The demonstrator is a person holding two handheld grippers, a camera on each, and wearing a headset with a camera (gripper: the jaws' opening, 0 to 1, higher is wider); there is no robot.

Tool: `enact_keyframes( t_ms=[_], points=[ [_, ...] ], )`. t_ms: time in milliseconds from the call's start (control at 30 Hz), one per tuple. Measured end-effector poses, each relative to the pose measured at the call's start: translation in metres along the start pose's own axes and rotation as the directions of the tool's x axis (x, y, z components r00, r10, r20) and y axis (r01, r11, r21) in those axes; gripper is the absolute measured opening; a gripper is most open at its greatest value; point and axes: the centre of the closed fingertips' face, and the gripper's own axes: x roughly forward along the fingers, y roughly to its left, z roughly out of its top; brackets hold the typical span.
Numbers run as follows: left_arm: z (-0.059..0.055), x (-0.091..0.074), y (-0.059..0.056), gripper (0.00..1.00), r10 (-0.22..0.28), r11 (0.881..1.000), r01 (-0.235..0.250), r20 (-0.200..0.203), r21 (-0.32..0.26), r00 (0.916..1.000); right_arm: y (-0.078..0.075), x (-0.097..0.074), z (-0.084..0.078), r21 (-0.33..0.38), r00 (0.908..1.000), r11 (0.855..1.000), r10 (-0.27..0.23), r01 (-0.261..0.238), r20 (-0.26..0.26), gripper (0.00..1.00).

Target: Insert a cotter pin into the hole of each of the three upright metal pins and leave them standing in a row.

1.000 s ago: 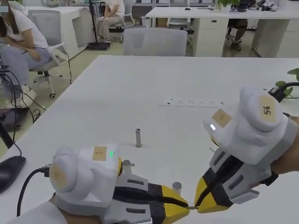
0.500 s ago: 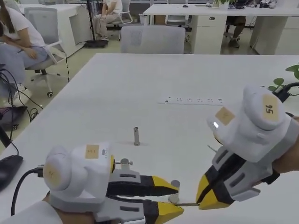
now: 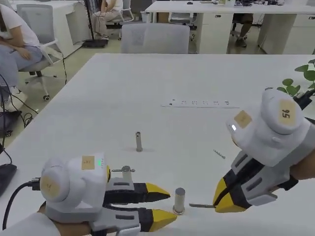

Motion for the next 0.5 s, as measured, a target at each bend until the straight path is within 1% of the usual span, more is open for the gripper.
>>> enact_keyframes(
  t_ms=[100, 167, 267, 333, 400, 500],
  points=[
    [-0.006, 0.002, 0.007, 0.25, 0.01, 1.0, -0.01, -0.013, 0.011, 0.9999, -0.002, -0.002, -0.005, 0.015, 1.0, 1.0, -0.009, 0.009, -0.003, 0.03],
    [-0.012, 0.003, 0.014, 0.25, 0.017, 1.0, -0.017, -0.03, 0.019, 0.9994, -0.003, -0.004, -0.009, 0.028, 0.9999, 1.0, -0.015, 0.015, -0.007, 0.03],
    [-0.015, 0.007, 0.022, 0.25, 0.019, 0.999, -0.018, -0.031, 0.028, 0.9993, -0.004, -0.006, -0.014, 0.045, 0.9997, 0.999, -0.022, 0.023, -0.013, 0.03],
    [-0.016, 0.01, 0.025, 0.25, 0.02, 0.999, -0.018, -0.038, 0.038, 0.9991, -0.005, -0.006, -0.019, 0.058, 0.9995, 0.998, -0.026, 0.027, -0.017, 0.03],
    [-0.021, 0.015, 0.029, 0.24, 0.015, 0.999, -0.012, -0.051, 0.044, 0.9986, -0.007, -0.007, -0.025, 0.071, 0.9993, 0.997, -0.029, 0.031, -0.021, 0.03],
    [-0.024, 0.021, 0.031, 0.24, 0.008, 0.999, -0.005, -0.056, 0.048, 0.9984, -0.008, -0.009, -0.032, 0.091, 0.999, 0.995, -0.035, 0.038, -0.029, 0.03]
  ],
)
